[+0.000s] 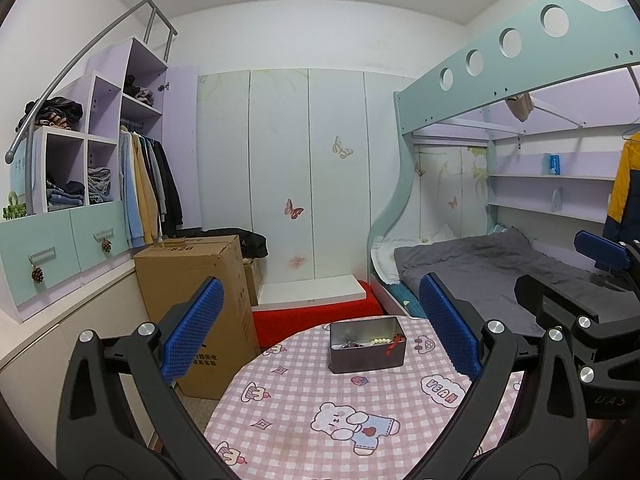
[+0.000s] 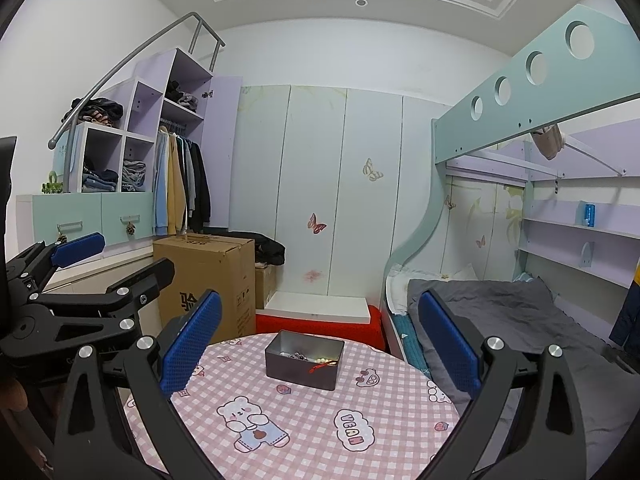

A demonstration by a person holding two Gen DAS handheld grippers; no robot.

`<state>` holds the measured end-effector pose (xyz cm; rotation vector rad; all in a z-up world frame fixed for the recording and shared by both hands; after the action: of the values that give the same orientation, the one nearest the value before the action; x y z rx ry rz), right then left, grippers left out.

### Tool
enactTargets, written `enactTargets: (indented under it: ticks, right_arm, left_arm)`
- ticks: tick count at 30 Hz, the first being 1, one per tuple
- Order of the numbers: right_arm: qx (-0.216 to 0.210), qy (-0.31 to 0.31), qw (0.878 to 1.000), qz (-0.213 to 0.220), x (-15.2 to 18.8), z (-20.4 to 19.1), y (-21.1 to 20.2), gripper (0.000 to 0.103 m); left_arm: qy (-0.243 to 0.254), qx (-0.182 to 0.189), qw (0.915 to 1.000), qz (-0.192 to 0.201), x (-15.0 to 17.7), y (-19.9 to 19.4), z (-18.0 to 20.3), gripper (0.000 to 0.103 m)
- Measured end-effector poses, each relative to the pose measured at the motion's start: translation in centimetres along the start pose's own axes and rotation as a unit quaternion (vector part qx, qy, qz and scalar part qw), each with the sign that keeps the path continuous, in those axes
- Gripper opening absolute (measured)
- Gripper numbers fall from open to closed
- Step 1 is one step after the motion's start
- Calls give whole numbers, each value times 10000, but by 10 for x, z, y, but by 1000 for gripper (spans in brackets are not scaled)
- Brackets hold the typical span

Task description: Organize jewelry

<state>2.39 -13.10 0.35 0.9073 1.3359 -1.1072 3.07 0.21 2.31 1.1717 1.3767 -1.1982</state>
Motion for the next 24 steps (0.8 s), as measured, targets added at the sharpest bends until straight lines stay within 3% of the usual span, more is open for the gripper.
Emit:
enactTargets:
  ticks: [24]
  right_arm:
    - [12, 9, 10000, -13, 1, -1, 0, 95]
  left_arm:
    - [16, -7, 10000, 1, 3, 1, 1, 96]
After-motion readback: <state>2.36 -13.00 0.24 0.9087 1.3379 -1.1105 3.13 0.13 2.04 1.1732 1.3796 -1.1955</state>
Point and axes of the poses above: each gripper's, at about its wrist camera, not at the fingertips, and y roughly the way its jaws point, z to its right, x to its underside, the point moved 6 cm from there along y, roughly the way its jaws point, and after that the axes turned 7 degrees about -x, right-handed, at the moved point
